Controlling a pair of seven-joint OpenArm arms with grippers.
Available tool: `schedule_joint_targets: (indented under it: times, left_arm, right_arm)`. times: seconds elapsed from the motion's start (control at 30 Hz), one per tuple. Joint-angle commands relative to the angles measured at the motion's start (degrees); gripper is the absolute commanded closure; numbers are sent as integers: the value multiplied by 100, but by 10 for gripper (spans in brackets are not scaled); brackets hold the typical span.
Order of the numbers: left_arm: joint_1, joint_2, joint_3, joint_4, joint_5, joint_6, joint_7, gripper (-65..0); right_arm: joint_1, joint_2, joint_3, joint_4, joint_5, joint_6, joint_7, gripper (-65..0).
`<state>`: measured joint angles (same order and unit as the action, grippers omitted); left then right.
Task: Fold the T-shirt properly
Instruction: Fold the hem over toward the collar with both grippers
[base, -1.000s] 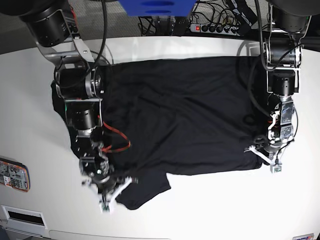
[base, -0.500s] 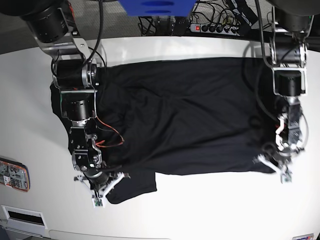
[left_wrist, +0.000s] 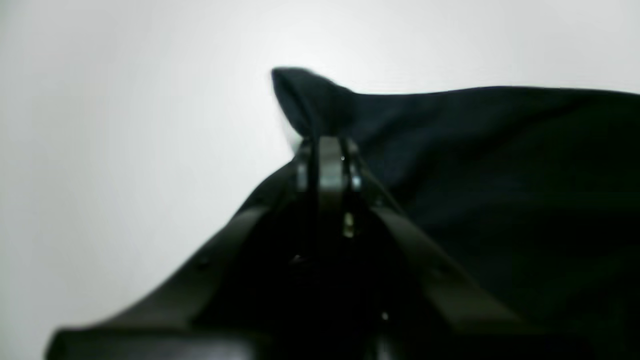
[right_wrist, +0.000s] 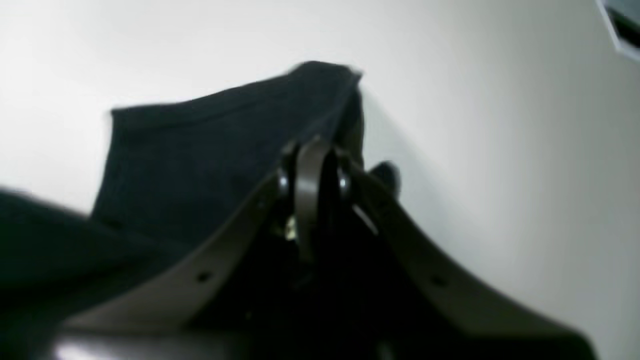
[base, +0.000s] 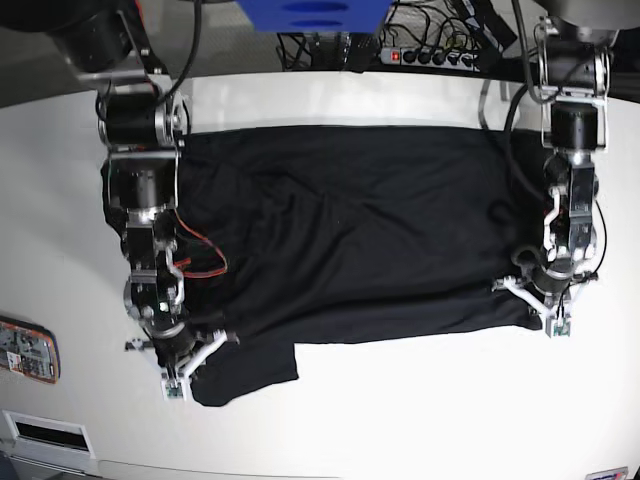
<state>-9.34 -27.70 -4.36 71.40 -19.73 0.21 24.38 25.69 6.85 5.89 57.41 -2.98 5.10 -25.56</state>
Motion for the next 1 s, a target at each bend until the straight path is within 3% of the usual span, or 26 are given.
schedule_joint_targets:
  times: [0.0,0.13,0.27,0.47,0.6,0.97]
  left_arm:
    - [95,-82,-219,329,34,45,-104,0]
    - [728,181,-799,1216,61,45,-104,0]
    - [1449,331,-1204,2096,69,45,-104,0]
    - [2178,392,-1608,3063,61,45,-104,0]
    - [2565,595,-1836,3502,61,45,-104,0]
    - [3181,709,-1942,3616,61,54,-139,0]
  right_arm:
    - [46,40,13,303,13,-22,73,0]
    - [-437,49,48,875,21,-22,73,0]
    - [-824,49,567,1525,13,-22,73,0]
    - [-1519,49,787,2334,13,-22,64,0]
    - [-1993,49,804,2853,13,-22,64,0]
    - [-3154,49,1314,4286,4,-22,64,0]
